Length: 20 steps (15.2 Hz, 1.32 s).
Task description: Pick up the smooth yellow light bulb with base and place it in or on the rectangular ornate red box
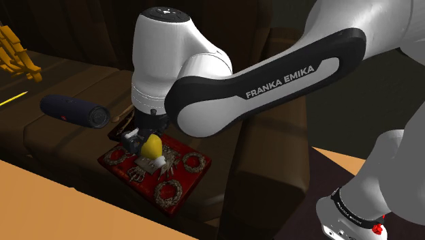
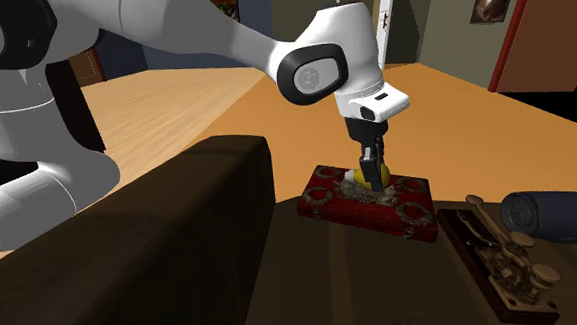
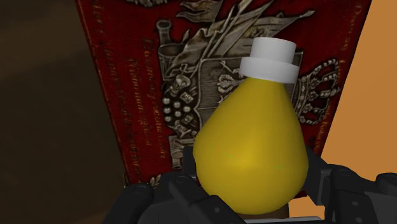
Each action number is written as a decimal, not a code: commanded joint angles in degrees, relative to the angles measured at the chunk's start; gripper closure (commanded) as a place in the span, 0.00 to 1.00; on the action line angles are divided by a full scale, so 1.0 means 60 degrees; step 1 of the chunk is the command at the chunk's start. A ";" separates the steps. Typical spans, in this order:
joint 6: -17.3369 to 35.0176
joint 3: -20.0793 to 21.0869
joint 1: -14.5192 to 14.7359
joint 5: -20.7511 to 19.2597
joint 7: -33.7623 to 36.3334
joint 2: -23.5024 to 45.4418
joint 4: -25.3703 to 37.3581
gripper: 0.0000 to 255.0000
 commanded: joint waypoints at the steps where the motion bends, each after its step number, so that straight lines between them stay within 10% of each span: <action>1: 0.0001 0.0001 0.0000 0.0000 0.0000 0.0000 0.0000 1.00; 20: -0.1456 0.0048 -0.0032 0.0250 -0.0168 -0.0343 0.1151 1.00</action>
